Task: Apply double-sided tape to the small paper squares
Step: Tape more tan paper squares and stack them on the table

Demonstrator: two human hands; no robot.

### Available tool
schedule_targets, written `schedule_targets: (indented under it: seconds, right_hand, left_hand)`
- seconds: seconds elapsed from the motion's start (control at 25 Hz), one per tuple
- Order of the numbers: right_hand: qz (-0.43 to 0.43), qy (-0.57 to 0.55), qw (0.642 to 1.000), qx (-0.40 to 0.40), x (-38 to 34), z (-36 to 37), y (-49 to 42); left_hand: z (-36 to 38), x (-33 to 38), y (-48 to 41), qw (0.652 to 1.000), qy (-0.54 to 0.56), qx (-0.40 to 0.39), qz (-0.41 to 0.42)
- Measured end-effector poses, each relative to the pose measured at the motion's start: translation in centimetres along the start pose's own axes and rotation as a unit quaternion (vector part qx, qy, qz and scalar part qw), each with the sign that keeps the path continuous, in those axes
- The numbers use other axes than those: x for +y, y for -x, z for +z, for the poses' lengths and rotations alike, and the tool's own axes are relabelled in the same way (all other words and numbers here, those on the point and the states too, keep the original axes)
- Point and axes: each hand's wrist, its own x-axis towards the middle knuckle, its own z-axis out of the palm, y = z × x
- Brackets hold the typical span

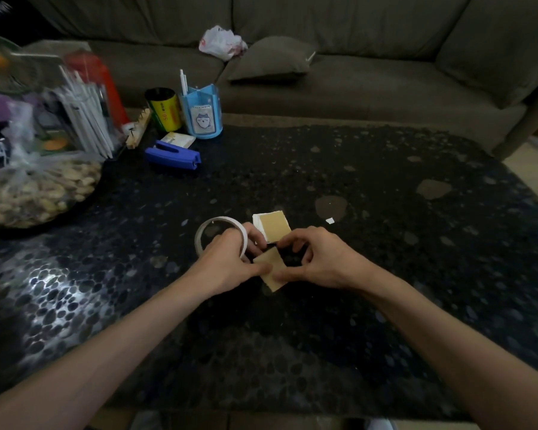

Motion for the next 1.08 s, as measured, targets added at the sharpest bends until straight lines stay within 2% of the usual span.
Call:
schedule_targets:
  seconds: [0.12,0.2,0.32,0.48,0.64,0.8,0.96,1.08]
  right_hand:
    - [0.010,-0.052,0.998,0.015,0.2,0.1,-0.1]
    - [0.013,-0.162,0.986,0.020,0.3,0.1,-0.1]
    - [0.010,-0.263,0.963,0.056,0.0,-0.2,-0.1]
    - [-0.038,-0.245,0.965,0.088,-0.4,0.2,-0.1]
    - [-0.044,-0.295,0.949,0.102,-0.7,0.7,0.0]
    - [-0.054,-0.288,0.950,0.106,-0.8,0.7,-0.1]
    - [-0.042,-0.329,0.938,0.105,-0.9,0.9,0.2]
    - [-0.043,-0.302,0.946,0.112,-1.0,0.7,0.2]
  left_hand:
    - [-0.8,0.2,0.0,0.992,0.121,-0.002,-0.026]
    - [-1.4,0.5,0.2,0.982,0.183,0.010,-0.054]
    - [-1.8,0.9,0.4,0.973,0.220,0.001,-0.075]
    - [-1.7,1.0,0.6,0.970,0.234,0.002,-0.070]
    - [-1.5,1.4,1.0,0.956,0.286,0.027,-0.061]
    - [-1.8,1.3,1.0,0.968,0.246,0.027,-0.034]
    - [-1.9,1.1,0.9,0.970,0.239,0.042,-0.033]
    - [-1.8,1.1,0.8,0.967,0.249,0.042,-0.037]
